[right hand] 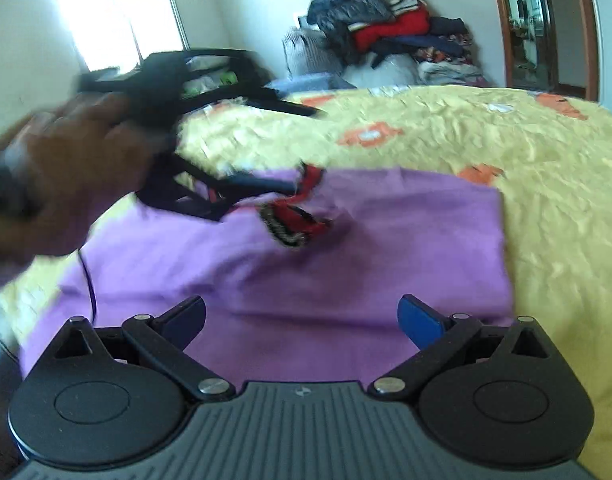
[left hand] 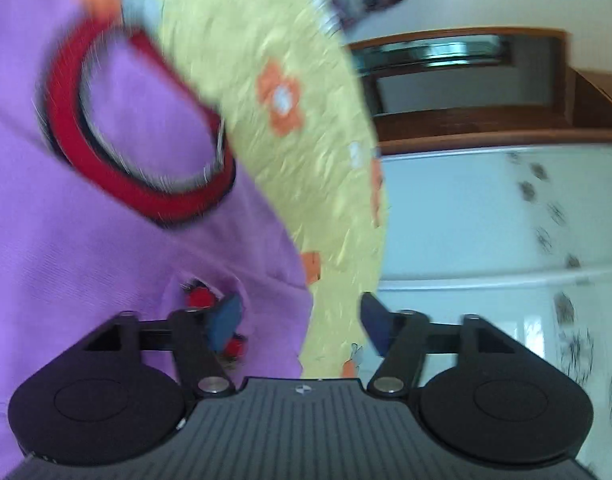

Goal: Fold small clothes

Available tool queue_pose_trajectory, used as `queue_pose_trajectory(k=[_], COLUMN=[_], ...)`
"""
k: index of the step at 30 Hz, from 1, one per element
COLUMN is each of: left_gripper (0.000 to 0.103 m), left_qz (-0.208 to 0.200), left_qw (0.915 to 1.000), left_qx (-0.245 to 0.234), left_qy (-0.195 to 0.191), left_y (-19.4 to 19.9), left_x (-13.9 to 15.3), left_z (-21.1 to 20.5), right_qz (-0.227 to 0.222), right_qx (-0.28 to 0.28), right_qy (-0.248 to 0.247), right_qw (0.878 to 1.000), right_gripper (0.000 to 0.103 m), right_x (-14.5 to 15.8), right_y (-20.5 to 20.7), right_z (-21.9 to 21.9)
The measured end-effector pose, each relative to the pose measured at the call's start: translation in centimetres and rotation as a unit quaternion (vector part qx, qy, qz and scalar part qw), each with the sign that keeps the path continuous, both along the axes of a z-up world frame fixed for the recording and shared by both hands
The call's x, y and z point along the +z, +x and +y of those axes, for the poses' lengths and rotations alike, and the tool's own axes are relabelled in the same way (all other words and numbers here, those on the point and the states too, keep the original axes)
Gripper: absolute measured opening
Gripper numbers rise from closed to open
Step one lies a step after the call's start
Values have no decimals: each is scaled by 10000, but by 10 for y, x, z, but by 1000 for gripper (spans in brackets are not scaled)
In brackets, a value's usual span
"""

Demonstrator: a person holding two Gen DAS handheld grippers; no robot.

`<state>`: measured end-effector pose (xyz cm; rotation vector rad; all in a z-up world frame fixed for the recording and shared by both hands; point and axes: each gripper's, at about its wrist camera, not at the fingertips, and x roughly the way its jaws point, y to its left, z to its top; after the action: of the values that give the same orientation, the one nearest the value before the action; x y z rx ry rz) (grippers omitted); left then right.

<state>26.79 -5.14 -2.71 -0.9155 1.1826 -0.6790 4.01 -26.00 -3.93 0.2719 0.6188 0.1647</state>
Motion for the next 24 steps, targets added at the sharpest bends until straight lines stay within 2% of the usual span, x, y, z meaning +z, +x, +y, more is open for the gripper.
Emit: queue_pose_trajectory(k=[3,5,6,7,8,9,10,11,12,14,15,16,17,18,21,24], left_gripper=[78,79,79,79,79,79,79,79,79,79,79,79,81,85,89,93], left_qz=[-747,-1257,-1452,-1610,-1774,-1912,-2007,-2076,-2111,-2097,-2076,-2089,-2147,-2190,-2263,-2331], left_qw=[9954,9834,9754,9675,9598,9537,9484,9434,9410,9419,9418,9410,9401,9397,9371,9382], left_qx=[53,108,93,96,98,58,9,4,-5,-79,-68,-89,-102,-117,-213,-151], left_qy=[593,1305,1656,1949,2171,2319,2453,2586,2646,2622,2645,2662,2646,2626,2649,2552], left_y=[-19,-33,-40,-47,-52,-54,-56,-56,-54,-55,-57,-56,-58,-56,-67,-74], left_x=[17,21,19,16,13,9,5,-1,-7,-15,-16,-17,-17,-18,-11,2], left_z=[58,93,106,118,127,133,136,138,140,148,155,157,160,158,156,164], right_qz=[-28,68,131,202,267,348,411,433,485,621,641,658,676,686,625,306], right_qx=[-129,-385,-493,-563,-628,-719,-789,-801,-848,-947,-939,-948,-974,-1023,-994,-956], right_qy=[1063,1505,1766,2112,2459,2654,2782,2919,3048,3166,3260,3313,3245,3106,3133,2862], right_qw=[9942,9878,9830,9756,9669,9608,9564,9521,9474,9418,9385,9365,9384,9425,9424,9529], right_gripper=[102,102,97,86,80,70,64,63,63,63,55,29,12,4,3,3], right_x=[0,-6,-9,-14,-19,-22,-25,-28,-31,-37,-40,-43,-43,-43,-46,-26], right_y=[17,32,39,45,51,55,59,63,67,74,77,80,82,84,86,79], right_z=[-23,-38,-44,-49,-54,-57,-58,-58,-57,-53,-52,-50,-46,-43,-42,-46])
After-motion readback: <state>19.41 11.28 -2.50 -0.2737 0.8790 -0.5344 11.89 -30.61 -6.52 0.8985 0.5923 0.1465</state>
